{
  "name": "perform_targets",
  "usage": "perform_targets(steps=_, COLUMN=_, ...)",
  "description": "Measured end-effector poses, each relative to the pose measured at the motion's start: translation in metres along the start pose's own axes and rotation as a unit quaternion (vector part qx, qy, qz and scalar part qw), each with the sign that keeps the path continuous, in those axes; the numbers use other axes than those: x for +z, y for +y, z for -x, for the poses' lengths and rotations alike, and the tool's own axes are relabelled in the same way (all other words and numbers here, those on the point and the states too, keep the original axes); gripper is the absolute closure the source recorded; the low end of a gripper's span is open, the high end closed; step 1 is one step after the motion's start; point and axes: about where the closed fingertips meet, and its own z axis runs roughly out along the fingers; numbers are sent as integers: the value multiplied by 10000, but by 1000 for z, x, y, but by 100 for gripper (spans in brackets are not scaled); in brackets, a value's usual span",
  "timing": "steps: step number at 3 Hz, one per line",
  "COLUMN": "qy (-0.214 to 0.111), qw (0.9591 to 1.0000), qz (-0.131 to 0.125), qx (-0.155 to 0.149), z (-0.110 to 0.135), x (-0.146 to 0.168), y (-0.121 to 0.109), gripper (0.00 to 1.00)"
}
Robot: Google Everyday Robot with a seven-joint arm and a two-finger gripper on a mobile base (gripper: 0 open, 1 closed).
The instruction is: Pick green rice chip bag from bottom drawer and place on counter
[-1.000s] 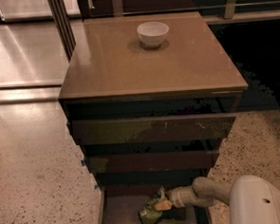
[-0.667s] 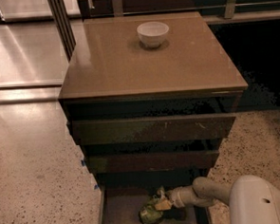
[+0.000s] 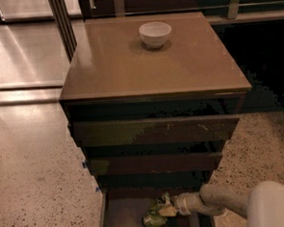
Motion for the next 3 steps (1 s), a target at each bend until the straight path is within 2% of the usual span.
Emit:
perform_targets(steps=1, qy=-393, qw=9976, qz=-489, qx=-298, z=24, x=-64, y=21, gripper=100)
perform_targets(steps=2, qy=-468, qw=9921, qz=-865, qx=-777, z=60, x=-116, y=52, gripper=100)
perform_targets(steps=3, qy=-434, qw=9844, qz=-1110, qx=-1294, z=110, x=-151, y=78, gripper=100)
